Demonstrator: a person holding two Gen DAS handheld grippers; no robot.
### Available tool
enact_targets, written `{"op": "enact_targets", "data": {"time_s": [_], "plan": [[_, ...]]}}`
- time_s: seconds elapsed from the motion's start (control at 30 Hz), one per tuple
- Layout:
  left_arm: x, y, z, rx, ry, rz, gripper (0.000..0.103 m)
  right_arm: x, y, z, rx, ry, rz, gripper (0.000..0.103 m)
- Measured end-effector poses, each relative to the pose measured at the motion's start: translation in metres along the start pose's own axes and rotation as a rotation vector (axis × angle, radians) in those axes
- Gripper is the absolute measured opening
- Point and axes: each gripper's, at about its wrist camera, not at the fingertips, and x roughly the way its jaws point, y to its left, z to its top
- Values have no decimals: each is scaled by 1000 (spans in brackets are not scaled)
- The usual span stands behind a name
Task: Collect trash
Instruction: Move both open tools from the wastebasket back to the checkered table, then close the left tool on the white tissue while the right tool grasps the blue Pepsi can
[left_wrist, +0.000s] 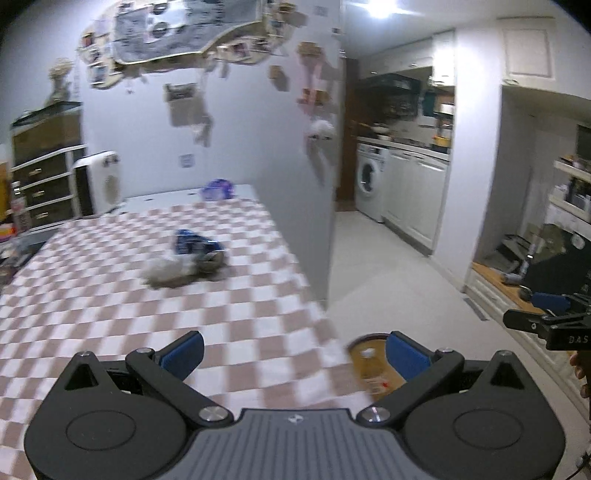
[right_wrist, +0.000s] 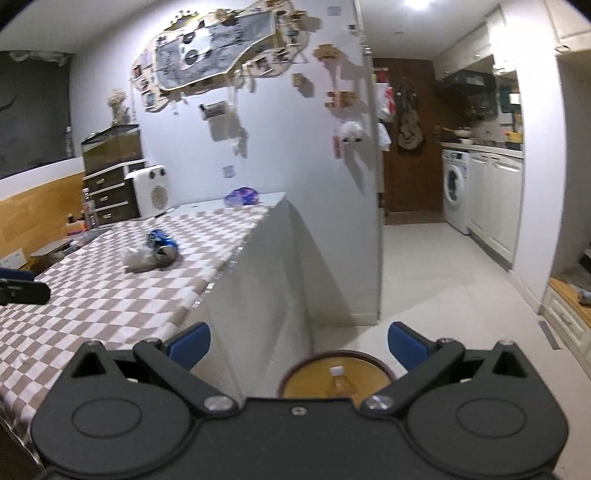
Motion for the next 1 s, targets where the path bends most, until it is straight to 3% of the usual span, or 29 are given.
{"op": "enact_targets", "data": {"time_s": [0.33, 0.67, 0.83, 1.0], "plan": [[21, 94, 25, -64, -53, 105, 103, 60, 78, 17, -37, -10, 113, 103], [135, 152, 76, -215, -79, 136, 103, 125, 130, 42, -19, -22, 139, 103], [201, 166, 78, -260, -72, 171, 103, 157, 140, 52, 30, -7, 167, 103], [255, 188, 56, -339, -56, 194, 103, 187, 145, 61, 83, 24, 192, 103]]}}
